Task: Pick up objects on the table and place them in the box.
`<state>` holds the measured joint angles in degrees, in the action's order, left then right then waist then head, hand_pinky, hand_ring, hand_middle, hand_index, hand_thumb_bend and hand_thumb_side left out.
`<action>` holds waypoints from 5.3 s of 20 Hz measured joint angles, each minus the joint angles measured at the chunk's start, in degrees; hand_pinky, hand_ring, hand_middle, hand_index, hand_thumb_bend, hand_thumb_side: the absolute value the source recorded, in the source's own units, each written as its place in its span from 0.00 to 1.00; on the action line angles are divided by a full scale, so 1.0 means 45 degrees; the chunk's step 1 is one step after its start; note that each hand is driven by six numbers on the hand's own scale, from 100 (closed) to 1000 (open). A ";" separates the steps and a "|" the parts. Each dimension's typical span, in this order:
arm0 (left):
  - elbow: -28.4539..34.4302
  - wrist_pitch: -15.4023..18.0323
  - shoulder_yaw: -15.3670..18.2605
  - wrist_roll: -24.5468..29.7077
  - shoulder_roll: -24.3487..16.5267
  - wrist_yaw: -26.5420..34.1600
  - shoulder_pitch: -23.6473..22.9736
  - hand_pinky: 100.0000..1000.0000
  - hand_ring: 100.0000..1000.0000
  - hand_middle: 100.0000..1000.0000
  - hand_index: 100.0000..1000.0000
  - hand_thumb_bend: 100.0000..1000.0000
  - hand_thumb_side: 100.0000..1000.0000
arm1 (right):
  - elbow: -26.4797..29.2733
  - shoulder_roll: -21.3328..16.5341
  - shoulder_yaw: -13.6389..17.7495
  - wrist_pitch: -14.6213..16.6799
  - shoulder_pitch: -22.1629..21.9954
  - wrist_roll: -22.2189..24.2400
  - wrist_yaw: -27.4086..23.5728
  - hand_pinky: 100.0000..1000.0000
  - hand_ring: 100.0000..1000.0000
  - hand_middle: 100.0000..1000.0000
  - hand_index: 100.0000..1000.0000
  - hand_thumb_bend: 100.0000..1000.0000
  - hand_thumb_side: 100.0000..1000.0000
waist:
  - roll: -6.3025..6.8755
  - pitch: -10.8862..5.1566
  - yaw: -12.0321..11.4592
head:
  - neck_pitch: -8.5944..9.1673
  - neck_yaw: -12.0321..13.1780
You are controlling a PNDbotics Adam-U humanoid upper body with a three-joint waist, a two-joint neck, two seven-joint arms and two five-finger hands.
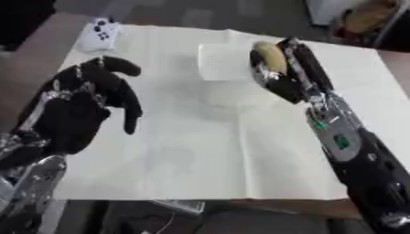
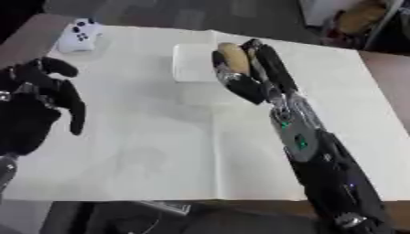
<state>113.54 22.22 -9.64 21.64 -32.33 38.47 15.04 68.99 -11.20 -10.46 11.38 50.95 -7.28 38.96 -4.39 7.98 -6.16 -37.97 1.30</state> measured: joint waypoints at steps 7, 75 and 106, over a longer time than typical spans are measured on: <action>0.0000 0.0083 0.0005 -0.0230 -0.0003 0.0261 0.0235 0.25 0.51 0.74 0.73 0.51 0.80 | -0.2064 -0.0672 0.0179 0.0961 0.1490 0.1465 -0.2877 0.00 0.00 0.00 0.20 0.13 0.90 | -0.0170 0.0145 -0.0081 | 0.0227 0.0616; 0.0004 -0.0737 0.0230 -0.1059 0.0585 0.1954 0.2661 0.27 0.51 0.74 0.73 0.66 0.73 | -0.3385 -0.2127 0.1269 0.3121 0.0479 0.0772 -0.2903 0.15 0.41 0.65 0.74 0.34 1.00 | -0.0735 0.0890 -0.1390 | 0.2747 -0.0050; 0.0004 -0.0234 0.0222 -0.0990 0.0082 -0.0012 0.0169 0.24 0.50 0.73 0.70 0.55 0.82 | 0.9898 -0.1246 0.2666 0.5735 -0.4804 -0.5393 -0.8519 0.00 0.07 0.22 0.37 0.00 1.00 | 0.0021 0.0046 0.0409 | 0.4923 0.0495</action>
